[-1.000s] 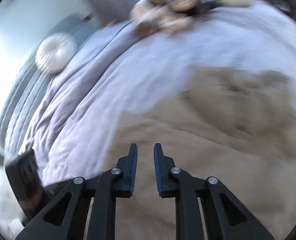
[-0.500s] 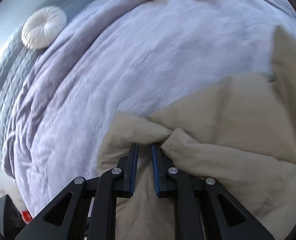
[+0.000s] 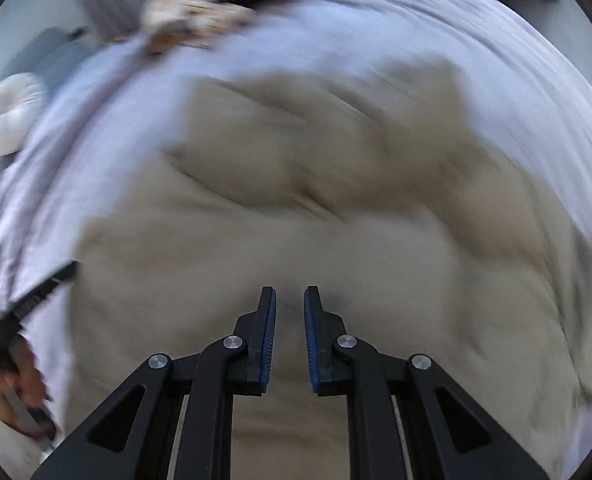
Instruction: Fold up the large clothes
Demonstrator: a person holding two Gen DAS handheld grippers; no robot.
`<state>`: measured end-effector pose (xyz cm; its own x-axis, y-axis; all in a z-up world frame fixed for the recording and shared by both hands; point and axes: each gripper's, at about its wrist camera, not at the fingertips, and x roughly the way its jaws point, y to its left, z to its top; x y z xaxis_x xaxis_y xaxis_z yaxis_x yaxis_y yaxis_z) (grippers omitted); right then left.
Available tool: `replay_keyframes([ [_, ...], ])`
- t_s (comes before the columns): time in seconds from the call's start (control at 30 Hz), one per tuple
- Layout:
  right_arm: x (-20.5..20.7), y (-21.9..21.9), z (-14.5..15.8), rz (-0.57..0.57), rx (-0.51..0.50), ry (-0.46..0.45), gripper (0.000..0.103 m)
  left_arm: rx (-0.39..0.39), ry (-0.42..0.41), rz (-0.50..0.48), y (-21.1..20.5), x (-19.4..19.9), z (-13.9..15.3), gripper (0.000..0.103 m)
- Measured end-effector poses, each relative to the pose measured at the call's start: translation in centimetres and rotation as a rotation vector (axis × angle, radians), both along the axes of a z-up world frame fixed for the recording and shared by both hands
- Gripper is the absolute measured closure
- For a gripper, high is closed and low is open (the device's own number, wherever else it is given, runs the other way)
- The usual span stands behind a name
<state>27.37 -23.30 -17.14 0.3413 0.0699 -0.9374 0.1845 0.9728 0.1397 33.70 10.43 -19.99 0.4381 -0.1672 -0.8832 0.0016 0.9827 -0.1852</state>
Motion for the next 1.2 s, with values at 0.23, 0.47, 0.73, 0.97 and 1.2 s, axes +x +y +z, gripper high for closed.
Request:
replay_keyframes([
  [0.23,-4.3,-2.8,-1.1,-0.071,0.094,-0.050,0.090,0.086,0.047,-0.029,-0.9,-0.2,-1.0,0.096],
  [0.47,-7.6,-6.8,1.0,-0.239,0.128,-0.044,0.085,0.142,0.005,-0.037,-1.8,-1.7,2.7,0.096],
  [0.73,-12.8,-8.8,2.0,-0.296,0.227,-0.036,0.084,0.117,-0.020,-0.141,-7.2,-7.4,6.8,0.096],
  [0.97,-17.5,-11.1,2.3,-0.356,0.289,-0.036,0.072,0.058,0.002,-0.222,-13.2,-12.2,7.7,0.096],
  [1.2,-20.7,-15.2,2.8,-0.427,0.327,-0.061,0.056,0.062,0.048,-0.320,-18.7,-14.6,6.8,0.096],
])
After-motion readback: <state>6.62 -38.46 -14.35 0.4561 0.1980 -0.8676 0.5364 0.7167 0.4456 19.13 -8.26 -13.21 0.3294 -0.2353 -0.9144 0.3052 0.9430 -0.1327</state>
